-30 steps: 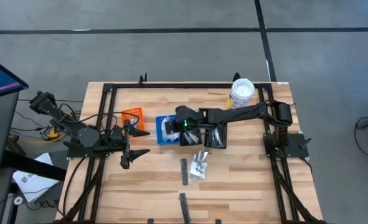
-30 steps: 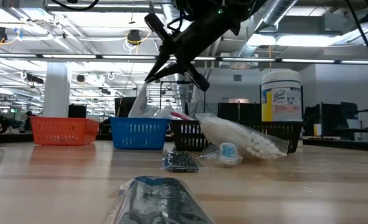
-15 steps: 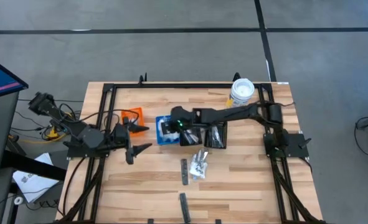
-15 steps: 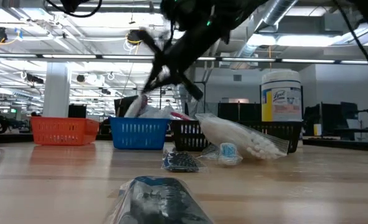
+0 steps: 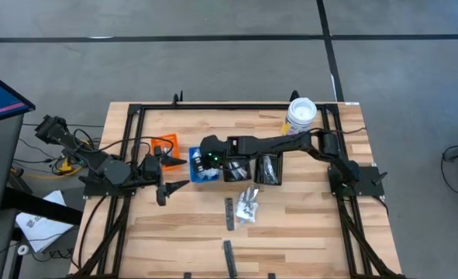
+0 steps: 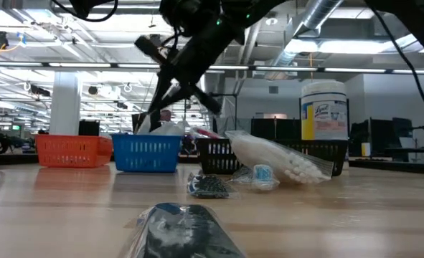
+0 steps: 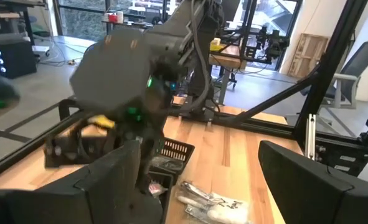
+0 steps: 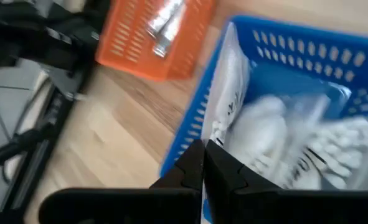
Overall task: Pick & Place Travel size toiletries
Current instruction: Put the pack of cotton buds into the blue bin, then put the nail clippers into the orange bin
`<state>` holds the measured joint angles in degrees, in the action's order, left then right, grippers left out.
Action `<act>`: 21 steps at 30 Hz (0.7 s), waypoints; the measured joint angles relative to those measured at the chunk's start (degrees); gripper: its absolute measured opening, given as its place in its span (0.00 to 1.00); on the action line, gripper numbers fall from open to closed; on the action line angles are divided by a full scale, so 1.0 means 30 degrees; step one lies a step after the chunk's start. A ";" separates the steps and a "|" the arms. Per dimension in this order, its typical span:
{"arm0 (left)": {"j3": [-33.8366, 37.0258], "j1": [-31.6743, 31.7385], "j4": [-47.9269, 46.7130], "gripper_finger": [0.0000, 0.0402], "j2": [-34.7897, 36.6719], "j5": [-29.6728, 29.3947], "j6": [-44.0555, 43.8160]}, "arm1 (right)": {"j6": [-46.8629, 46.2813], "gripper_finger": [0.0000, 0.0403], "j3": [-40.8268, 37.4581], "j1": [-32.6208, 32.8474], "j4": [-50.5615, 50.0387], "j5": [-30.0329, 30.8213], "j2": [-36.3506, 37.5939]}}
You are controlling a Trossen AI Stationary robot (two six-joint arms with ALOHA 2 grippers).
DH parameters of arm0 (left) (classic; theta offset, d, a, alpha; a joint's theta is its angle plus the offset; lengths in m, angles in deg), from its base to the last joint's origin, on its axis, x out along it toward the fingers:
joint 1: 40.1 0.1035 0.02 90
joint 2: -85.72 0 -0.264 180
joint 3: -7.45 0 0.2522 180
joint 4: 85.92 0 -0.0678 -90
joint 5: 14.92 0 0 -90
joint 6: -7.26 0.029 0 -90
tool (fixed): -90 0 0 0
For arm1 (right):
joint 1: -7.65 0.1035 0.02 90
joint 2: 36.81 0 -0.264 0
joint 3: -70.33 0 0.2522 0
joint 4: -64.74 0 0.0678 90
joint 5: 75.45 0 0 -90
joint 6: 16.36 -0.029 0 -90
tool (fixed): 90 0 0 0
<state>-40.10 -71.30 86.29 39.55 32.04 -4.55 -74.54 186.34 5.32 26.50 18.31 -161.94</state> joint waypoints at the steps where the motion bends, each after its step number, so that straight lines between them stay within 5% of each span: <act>1: 0.0000 0.0000 -0.0015 0.79 0.0000 0.0000 -0.0087 | 0.0079 0.00 0.0046 0.0014 0.0001 0.0140 0.0062; 7: 0.0000 0.0000 0.0007 0.79 0.0000 0.0007 -0.0218 | 0.0578 0.08 -0.0004 0.0155 -0.1448 0.0229 0.0404; 21: 0.0000 0.0000 -0.0065 0.79 0.0000 0.0014 -0.0189 | 0.2351 0.42 -0.0024 0.1390 -0.1951 0.0647 0.1215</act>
<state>-40.10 -71.30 86.10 39.55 32.08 -5.12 -67.49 186.27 9.49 20.65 20.25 -158.29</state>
